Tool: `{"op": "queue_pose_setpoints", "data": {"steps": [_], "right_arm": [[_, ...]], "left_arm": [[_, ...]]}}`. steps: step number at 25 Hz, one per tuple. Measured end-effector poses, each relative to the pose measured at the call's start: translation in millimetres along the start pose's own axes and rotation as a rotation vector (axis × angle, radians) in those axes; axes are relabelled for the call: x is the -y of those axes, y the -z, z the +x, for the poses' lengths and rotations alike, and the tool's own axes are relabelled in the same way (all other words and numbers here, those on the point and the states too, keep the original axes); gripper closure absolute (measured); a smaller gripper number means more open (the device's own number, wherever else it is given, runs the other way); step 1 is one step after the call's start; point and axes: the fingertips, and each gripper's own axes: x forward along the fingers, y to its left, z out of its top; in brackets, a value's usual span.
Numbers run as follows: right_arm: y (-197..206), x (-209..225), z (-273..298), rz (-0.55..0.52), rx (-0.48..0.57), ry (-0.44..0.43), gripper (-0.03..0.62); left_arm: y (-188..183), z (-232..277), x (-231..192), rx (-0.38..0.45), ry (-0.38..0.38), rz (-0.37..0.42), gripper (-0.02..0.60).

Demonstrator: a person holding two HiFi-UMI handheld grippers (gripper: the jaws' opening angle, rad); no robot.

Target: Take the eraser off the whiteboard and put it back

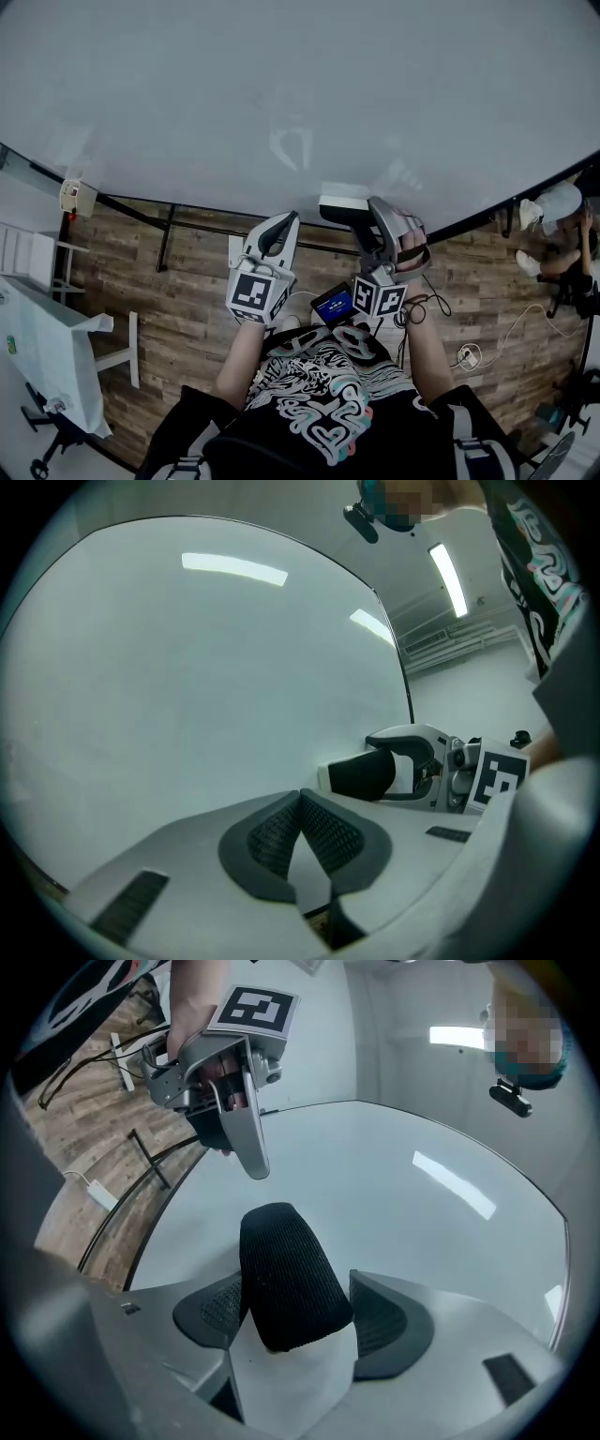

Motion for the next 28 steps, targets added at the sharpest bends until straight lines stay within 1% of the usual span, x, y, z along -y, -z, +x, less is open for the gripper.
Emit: {"op": "queue_pose_setpoints", "data": {"steps": [11,28], "right_arm": [[0.8,3.0,-1.6,0.066,-0.008,0.004,0.269],[-7.4,-7.5,-11.2,0.117,-0.022,-0.012,0.270]], "left_arm": [[2.4,-1.9,-1.7,-0.011,-0.010,0.002,0.561],[6.4,-7.0,-0.7,-0.016,0.000,-0.001,0.561]]}}
